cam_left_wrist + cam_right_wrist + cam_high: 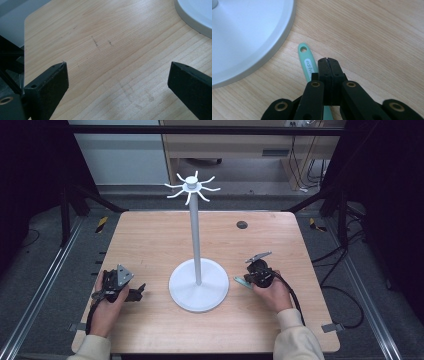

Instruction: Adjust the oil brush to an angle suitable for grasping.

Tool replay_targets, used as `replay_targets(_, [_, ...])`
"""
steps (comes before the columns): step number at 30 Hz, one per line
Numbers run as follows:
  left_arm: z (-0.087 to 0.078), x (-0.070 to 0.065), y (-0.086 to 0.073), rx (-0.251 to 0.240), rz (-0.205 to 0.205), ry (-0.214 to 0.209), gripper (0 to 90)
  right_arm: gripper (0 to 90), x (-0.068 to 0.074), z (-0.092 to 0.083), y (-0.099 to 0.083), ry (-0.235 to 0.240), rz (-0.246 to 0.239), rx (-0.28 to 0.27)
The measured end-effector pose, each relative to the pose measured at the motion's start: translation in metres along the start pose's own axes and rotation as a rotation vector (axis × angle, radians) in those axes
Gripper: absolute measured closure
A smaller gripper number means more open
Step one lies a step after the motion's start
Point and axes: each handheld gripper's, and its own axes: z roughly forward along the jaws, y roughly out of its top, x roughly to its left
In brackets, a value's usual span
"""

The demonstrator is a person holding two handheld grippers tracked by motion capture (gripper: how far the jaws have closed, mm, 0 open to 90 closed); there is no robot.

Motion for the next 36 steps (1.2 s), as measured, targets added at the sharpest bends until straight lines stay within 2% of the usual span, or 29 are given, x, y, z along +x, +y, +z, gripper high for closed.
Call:
replay_targets(11, [-0.001, 0.001, 0.0, 0.0, -0.002, 0.002, 2.8, 88.6, 0.006, -0.013, -0.004, -0.014, -0.052, -0.002])
replay_targets(30, [-0.001, 0.001, -0.001, 0.002, -0.004, 0.002, 2.8, 76.7, 0.004, -0.029, -0.019, -0.004, -0.053, -0.018])
replay_targets(36, [-0.001, 0.001, -0.001, -0.001, -0.008, 0.005, 2.8, 73.5, 0.006, -0.031, -0.022, 0.005, -0.065, -0.001])
